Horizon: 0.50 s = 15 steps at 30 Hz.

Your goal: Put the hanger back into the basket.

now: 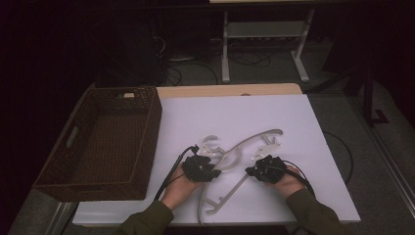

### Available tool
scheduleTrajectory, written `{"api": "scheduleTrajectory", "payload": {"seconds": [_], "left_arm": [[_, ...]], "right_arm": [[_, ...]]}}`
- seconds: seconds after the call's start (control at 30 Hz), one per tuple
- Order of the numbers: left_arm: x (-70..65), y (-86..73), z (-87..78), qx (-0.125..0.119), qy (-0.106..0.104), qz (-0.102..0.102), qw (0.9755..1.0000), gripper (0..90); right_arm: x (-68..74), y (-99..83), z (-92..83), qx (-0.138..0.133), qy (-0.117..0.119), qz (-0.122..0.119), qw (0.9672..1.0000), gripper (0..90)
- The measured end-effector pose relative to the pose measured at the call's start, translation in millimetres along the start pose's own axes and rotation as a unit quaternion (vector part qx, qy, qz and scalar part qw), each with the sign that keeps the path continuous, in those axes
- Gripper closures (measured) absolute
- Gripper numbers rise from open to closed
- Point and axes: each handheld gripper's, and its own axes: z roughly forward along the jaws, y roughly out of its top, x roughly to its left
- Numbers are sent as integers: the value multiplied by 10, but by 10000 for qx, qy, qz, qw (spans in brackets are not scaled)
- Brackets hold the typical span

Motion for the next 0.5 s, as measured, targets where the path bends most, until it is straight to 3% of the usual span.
{"api": "scheduleTrajectory", "payload": {"seconds": [0.5], "left_arm": [[4,20,-4,71,82,-195,9998,717]], "right_arm": [[15,13,-20,-31,53,4,10000,895]]}}
